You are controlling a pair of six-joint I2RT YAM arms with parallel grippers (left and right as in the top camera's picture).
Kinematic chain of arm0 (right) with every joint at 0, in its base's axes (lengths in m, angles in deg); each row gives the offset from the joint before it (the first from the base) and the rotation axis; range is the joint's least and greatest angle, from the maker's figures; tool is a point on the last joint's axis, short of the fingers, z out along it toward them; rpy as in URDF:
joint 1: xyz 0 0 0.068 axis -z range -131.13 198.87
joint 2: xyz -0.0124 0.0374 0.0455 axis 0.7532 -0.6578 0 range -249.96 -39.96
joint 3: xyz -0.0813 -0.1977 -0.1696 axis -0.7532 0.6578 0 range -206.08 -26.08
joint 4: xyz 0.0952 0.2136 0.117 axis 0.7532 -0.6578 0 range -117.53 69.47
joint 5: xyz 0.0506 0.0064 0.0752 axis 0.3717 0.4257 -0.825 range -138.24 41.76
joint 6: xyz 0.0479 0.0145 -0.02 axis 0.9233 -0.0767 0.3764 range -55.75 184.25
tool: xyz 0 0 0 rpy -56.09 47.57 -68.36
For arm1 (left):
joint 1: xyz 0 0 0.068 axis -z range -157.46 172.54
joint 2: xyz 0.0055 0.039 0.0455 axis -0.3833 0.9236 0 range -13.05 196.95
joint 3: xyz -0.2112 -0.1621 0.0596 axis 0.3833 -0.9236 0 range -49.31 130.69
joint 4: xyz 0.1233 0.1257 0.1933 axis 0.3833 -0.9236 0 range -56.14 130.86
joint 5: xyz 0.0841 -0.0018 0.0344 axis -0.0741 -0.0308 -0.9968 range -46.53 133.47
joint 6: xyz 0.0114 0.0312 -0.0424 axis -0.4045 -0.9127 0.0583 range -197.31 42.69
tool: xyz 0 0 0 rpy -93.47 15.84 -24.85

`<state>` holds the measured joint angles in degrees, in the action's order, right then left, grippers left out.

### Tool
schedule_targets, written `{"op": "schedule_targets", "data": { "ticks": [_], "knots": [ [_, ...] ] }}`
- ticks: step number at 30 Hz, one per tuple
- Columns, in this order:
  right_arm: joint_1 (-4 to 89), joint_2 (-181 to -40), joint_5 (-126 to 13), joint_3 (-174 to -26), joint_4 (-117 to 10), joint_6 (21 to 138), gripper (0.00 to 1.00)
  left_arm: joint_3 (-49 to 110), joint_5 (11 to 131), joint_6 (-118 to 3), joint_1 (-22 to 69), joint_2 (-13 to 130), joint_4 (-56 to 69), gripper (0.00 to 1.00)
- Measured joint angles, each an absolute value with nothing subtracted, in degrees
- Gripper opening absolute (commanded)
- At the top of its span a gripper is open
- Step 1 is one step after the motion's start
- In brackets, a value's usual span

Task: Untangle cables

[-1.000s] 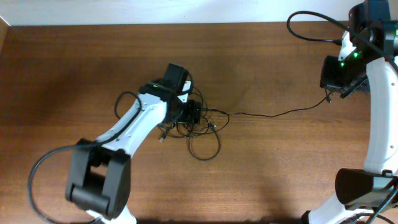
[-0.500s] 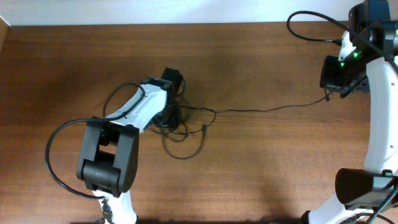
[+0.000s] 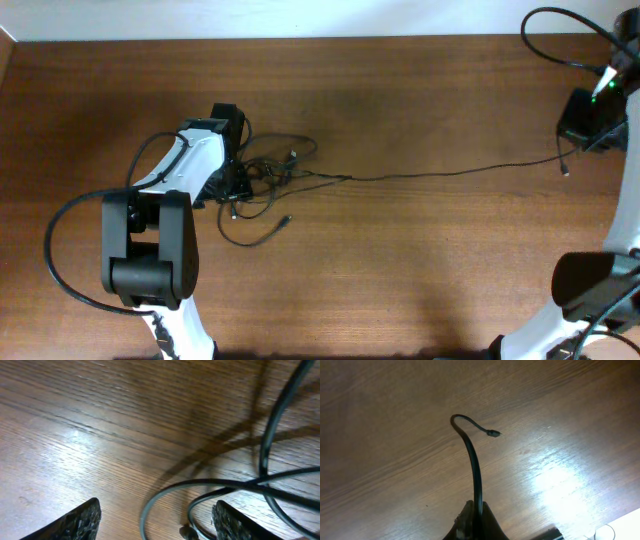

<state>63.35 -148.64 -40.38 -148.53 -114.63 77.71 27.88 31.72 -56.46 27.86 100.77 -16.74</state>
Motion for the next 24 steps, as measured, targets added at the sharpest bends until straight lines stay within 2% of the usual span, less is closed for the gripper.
{"op": "schedule_targets", "data": {
  "ticks": [1, 2, 3, 4, 5, 6, 11, 13, 15, 17, 19, 24],
  "knots": [
    [63.35, -149.69, -40.42, -148.53, -114.66, 77.77, 0.32, 27.88, 32.33, -56.46, 27.86, 100.77, -16.55, 0.74],
    [63.35, -150.76, -40.62, -148.53, -114.72, 78.1, 0.43, 27.88, 32.62, -56.46, 27.86, 100.77, -16.53, 0.74],
    [63.35, -151.75, -40.75, -148.53, -115.29, 77.75, 0.62, 27.88, 32.72, -56.44, 27.86, 100.77, -16.46, 0.75],
    [63.35, -152.73, -40.88, -148.53, -115.92, 77.84, 0.75, 27.88, 32.77, -56.44, 27.86, 100.77, -16.37, 0.75],
    [63.35, -153.84, -41.12, -148.53, -116.51, 77.75, 0.86, 27.88, 32.86, -56.46, 27.86, 100.77, -16.35, 0.75],
    [63.35, -154.72, -41.95, -148.53, -116.97, 77.73, 0.92, 27.88, 33.01, -56.44, 27.86, 100.77, -16.29, 0.75],
    [63.35, -155.75, -53.71, -148.53, -117.54, 70.43, 0.94, 29.85, 36.07, -57.12, 27.79, 100.85, -16.2, 0.78],
    [63.13, -155.75, -59.5, -148.53, -117.54, 66.49, 0.94, 32.88, 39.52, -57.78, 27.79, 100.44, -16.33, 0.88],
    [62.21, -155.75, -62.63, -148.53, -117.54, 64.33, 0.94, 34.68, 44.09, -59.55, 27.79, 99.08, -16.4, 0.91],
    [60.75, -155.75, -63.77, -148.53, -117.54, 63.61, 0.94, 36.75, 50.76, -60.4, 27.79, 96.0, -16.42, 0.88],
    [57.95, -155.75, -64.49, -147.7, -117.56, 63.02, 0.94, 37.23, 54.56, -60.81, 27.82, 94.82, -17.03, 0.8],
    [49.03, -155.83, -65.95, -138.61, -116.3, 62.49, 0.9, 35.11, 56.53, -61.21, 27.82, 94.84, -16.09, 0.65]
  ]
}}
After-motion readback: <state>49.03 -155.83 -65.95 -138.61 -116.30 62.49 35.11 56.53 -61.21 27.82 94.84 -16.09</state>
